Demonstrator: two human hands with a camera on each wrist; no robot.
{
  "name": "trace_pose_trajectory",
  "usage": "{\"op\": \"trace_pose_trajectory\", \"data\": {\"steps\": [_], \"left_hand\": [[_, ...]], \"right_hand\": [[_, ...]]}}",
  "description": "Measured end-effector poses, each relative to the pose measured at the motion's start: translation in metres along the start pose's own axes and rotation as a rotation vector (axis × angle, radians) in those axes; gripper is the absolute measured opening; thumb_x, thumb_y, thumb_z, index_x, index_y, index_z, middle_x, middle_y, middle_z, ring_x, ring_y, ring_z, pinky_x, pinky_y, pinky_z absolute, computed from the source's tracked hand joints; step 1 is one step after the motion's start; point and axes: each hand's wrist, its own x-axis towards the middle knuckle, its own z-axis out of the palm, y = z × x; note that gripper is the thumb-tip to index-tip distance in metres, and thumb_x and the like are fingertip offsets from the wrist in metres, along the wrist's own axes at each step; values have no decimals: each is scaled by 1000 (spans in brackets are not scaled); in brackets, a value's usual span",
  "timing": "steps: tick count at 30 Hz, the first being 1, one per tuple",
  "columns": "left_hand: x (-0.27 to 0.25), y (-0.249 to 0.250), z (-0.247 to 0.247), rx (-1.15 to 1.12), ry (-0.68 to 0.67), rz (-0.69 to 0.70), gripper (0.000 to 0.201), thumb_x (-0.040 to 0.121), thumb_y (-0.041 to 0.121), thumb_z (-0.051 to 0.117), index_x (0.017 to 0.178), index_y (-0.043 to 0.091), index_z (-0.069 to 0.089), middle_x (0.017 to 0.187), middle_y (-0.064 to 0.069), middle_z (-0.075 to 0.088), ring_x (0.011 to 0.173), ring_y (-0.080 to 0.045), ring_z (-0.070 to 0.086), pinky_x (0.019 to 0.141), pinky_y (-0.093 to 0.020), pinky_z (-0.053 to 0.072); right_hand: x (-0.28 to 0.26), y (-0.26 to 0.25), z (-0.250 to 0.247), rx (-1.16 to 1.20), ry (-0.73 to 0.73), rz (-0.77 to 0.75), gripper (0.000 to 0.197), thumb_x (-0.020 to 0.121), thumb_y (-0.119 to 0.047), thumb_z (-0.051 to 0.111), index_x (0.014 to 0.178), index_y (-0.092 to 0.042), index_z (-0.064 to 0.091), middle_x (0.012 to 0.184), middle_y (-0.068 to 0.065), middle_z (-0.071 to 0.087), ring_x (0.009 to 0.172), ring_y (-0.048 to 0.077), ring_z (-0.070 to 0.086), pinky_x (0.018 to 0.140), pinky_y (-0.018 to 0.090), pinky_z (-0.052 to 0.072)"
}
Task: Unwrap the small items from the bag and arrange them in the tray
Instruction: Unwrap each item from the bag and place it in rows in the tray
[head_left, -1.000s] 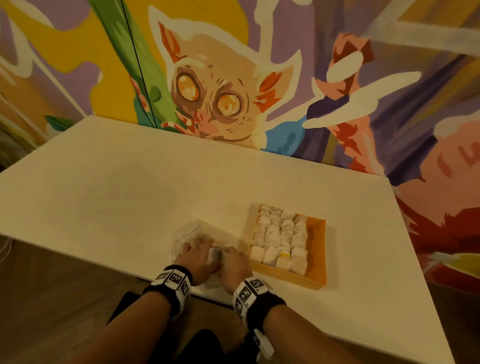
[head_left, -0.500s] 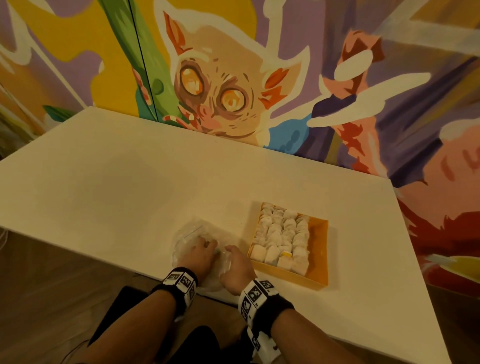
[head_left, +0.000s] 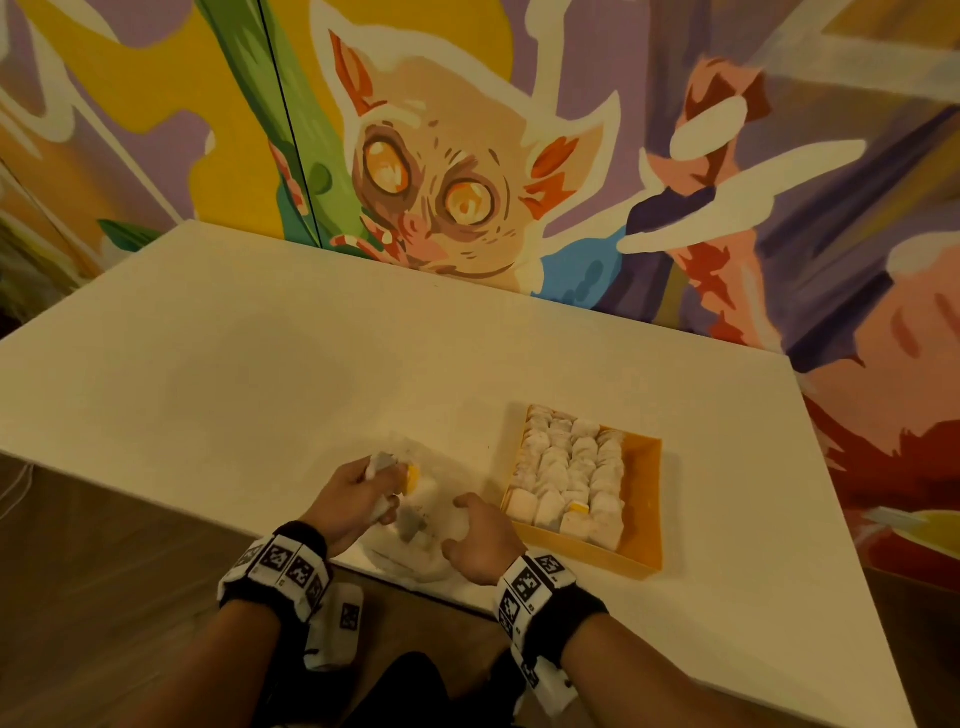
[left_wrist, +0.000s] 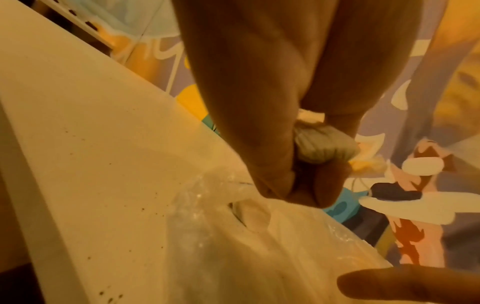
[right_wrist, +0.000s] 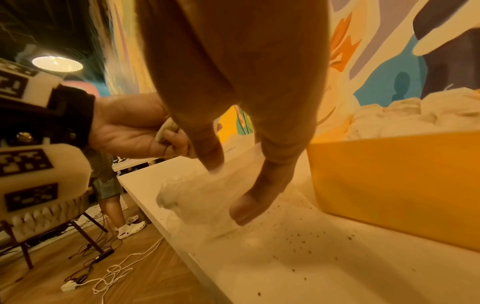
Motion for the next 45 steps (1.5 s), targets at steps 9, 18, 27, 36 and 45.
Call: {"op": "trace_pose_trajectory", "data": {"steps": [9,18,27,36,45], "left_hand": [[13,-10,-2,293,153,-77,29,91,37,65,92,9,60,72,-5,56,59,-23,55,56,-32,47],[30,-34,16,1582,-131,15,66,80,59,56,129,17,43,134,-10,41,124,-32,38,104,-41,35],[22,-28,22,1535,-241,138,31,88,36,61,108,14,68,111,-4,66,107,-21,60,83,-23,42],[14,-11,-3,979,-123,123,14,84,24,73,90,15,65,107,-3,60,89,-22,63,75,-34,54],[16,-9,-6,718,3,-88,23,88,9,61,110,18,57,105,-11,57,74,-23,61,64,-39,60]], "right_hand": [[-4,1,5,5,-14,-12,61,85,-26,66,139,-23,38,132,11,44,101,29,63,85,31,52],[-7,5,6,11,35,15,68,85,-16,69,145,-17,36,141,9,41,126,24,47,98,27,43],[-8,6,8,27,68,19,71,85,-11,69,146,-15,34,146,8,39,134,22,40,103,23,35],[-11,6,5,52,51,21,69,84,-12,68,145,-16,36,138,12,45,121,26,51,94,28,47],[-10,3,6,2,40,-12,69,84,-15,69,144,-18,35,135,12,45,118,25,52,87,23,44]]}}
